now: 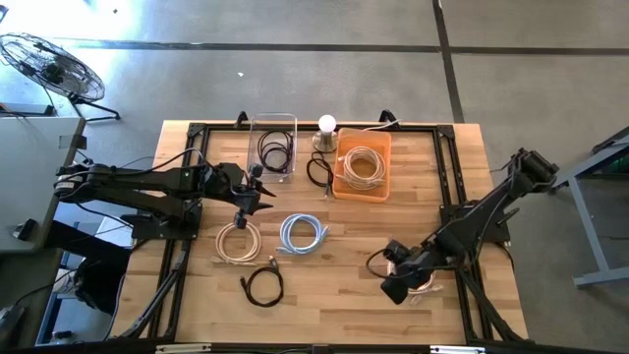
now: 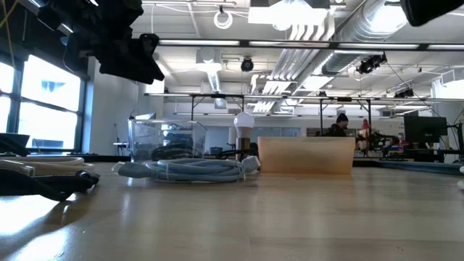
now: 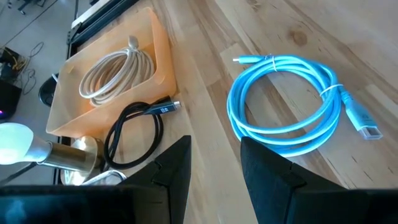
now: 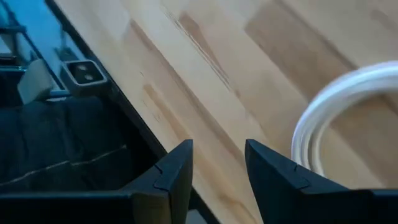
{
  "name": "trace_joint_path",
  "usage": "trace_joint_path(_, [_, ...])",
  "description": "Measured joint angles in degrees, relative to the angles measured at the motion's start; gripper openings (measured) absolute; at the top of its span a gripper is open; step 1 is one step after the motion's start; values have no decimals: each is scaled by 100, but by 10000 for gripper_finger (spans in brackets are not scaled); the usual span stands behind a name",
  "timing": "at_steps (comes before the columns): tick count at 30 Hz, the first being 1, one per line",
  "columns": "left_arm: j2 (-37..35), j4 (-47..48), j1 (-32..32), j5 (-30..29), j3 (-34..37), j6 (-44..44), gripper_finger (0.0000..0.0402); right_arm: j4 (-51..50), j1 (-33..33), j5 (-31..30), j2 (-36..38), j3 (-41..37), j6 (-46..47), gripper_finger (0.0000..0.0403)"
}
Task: Pick & Place USB Port
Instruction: Put the light brown charger cable into the orange bin
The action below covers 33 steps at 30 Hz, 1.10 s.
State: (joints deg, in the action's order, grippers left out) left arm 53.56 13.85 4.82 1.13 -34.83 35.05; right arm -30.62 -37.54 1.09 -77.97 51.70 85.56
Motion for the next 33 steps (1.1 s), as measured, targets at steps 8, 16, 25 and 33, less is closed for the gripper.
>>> trace_joint_path(8, [0, -20, 0, -2, 0, -84, 136, -135, 5, 305, -390, -2, 588, 138])
trace_joint_path(16, [0, -21, 0, -2, 0, -88, 136, -877, 5, 901, -751, 0, 1071, 138])
trace_joint_path(25, [0, -20, 0, -2, 0, -105, 136, -1123, 49, 835, -996, 0, 1177, 138])
trace_joint_path(33, [0, -17, 0, -2, 0, -105, 136, -902, 260, 1136, -1524, 0, 735, 138])
